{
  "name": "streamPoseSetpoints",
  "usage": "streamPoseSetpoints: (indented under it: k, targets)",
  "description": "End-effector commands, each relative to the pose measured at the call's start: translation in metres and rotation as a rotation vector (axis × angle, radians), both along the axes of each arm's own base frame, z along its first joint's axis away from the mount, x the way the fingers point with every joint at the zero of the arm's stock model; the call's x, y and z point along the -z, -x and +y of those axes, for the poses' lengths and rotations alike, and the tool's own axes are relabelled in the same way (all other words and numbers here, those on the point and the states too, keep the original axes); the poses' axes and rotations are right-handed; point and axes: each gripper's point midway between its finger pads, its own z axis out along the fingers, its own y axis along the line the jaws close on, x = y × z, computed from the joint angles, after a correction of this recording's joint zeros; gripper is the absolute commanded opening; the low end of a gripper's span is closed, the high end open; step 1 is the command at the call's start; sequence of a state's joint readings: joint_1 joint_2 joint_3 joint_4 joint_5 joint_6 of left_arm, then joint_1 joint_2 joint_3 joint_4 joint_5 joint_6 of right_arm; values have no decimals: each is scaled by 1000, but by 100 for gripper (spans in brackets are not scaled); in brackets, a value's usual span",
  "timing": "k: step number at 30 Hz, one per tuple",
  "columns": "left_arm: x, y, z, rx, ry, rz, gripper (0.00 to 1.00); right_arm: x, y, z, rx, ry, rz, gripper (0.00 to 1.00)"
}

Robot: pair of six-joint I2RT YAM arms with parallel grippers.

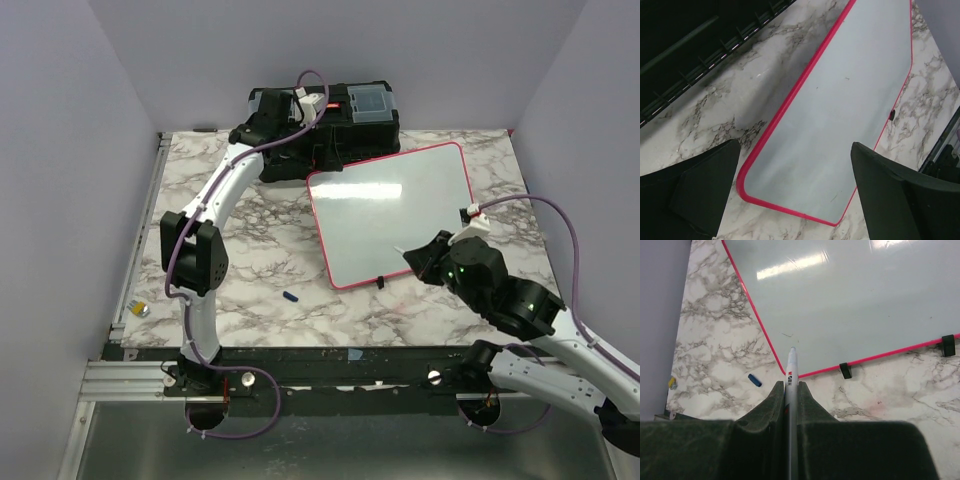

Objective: Write a sentence on the whiteboard
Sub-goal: Move the whiteboard to the center of the board.

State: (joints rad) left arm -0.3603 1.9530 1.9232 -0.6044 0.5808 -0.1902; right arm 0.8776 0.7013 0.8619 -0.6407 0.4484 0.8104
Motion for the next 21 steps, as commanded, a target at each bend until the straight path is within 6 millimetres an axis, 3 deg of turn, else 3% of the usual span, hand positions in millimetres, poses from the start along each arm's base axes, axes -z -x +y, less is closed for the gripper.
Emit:
streamPoseSetpoints:
  k: [1,8,15,21]
  targets:
    - [26,-14,2,22,-51,54,95,-10,-1,-3,7,14,-17,1]
    - [42,-10,-1,58,-52,93,91,-6,-3,-1,8,22,-15,1]
    - [51,15,-2,111,-21,141,71,-1,-4,1,4,32,-12,1]
    - [61,40,4,117,-10,164,66,2,-5,4,-2,26,-9,1]
